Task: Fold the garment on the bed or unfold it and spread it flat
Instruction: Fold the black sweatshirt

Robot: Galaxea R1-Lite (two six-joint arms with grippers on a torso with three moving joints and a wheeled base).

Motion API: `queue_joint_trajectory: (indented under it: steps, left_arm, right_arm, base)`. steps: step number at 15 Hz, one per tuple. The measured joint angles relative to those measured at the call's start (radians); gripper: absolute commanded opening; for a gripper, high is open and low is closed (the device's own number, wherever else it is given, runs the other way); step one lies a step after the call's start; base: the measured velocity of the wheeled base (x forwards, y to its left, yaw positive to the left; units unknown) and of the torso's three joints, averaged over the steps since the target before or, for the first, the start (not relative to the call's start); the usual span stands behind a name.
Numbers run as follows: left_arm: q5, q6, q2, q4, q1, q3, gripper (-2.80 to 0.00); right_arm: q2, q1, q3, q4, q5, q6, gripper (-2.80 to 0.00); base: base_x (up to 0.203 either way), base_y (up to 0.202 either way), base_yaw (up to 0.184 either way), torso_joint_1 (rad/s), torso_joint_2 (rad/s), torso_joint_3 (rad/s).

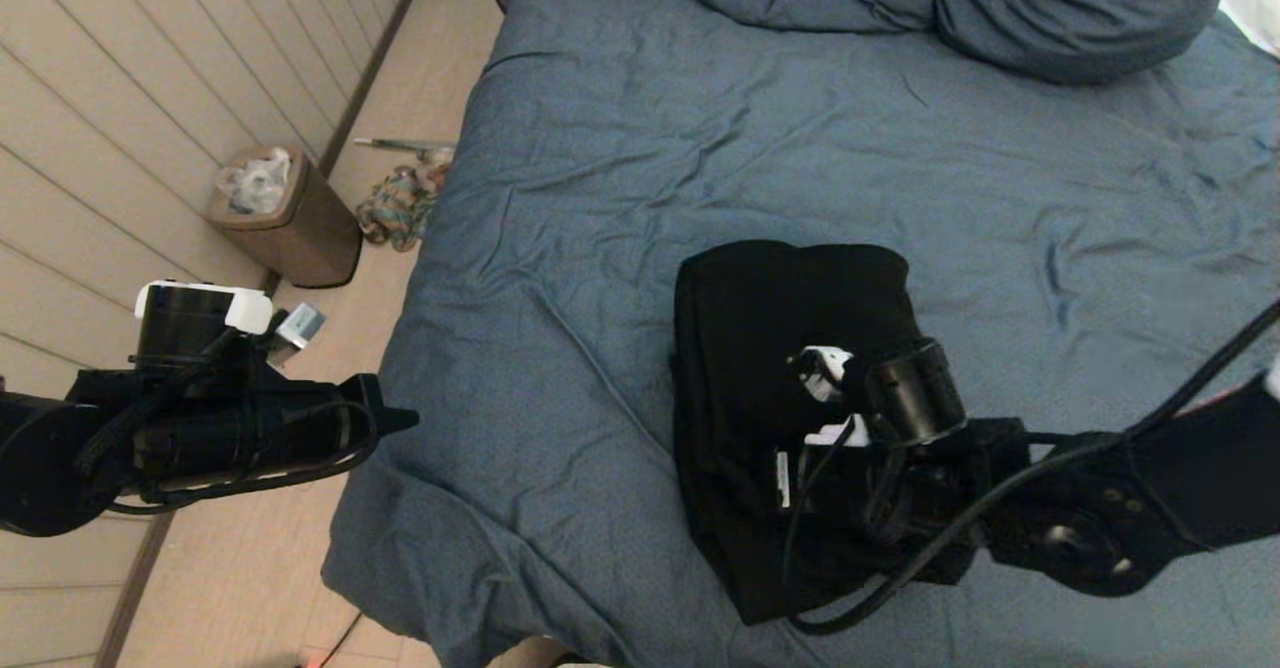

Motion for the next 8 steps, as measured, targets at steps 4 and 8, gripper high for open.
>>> queue_joint_trajectory:
  steps: [4, 8]
  left_arm:
    - [0.0, 0.0, 0.0, 0.0, 0.0, 0.001, -2.8]
    - [0.0, 0.0, 0.0, 0.0, 0.0, 0.001, -2.8]
  right_arm:
    - [-0.23, 0.006, -0.029, 0.106, 0.001, -0.007, -2.8]
    - [-0.294, -0.063, -0.072, 0.184, 0.006, -0.034, -2.8]
  base:
    - [0.0, 0.0, 0.0, 0.0, 0.0, 0.0]
    - [0.0, 0.0, 0.0, 0.0, 0.0, 0.0]
